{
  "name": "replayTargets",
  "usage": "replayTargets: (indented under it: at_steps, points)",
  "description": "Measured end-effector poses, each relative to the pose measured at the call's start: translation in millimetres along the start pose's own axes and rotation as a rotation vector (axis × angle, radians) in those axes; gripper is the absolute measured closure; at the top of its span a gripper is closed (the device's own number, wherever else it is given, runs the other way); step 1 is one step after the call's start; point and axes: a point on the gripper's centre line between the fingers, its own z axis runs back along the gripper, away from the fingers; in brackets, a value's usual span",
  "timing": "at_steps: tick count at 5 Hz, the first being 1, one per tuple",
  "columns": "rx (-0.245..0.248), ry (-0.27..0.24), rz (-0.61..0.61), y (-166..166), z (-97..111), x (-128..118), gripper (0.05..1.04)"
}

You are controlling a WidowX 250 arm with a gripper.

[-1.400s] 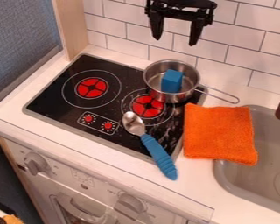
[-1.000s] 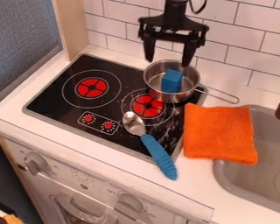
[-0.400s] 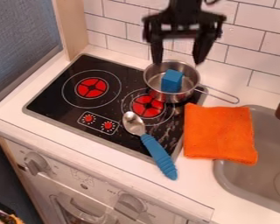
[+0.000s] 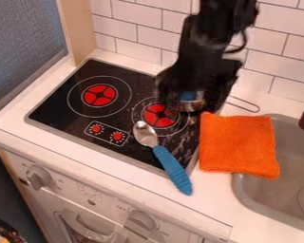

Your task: Moove the blue spoon to the left of the left burner

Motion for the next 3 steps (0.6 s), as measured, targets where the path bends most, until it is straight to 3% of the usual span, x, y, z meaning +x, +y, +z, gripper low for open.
replayTargets:
  at_steps: [1, 2, 3]
  points:
    - [0.028, -0.002, 0.069, 14, -17, -11, 0.083]
    - [0.01, -0.01, 0.116, 19, -28, -15, 0.083]
    - [0.052, -0.004, 0.139, 28, -45, -14, 0.083]
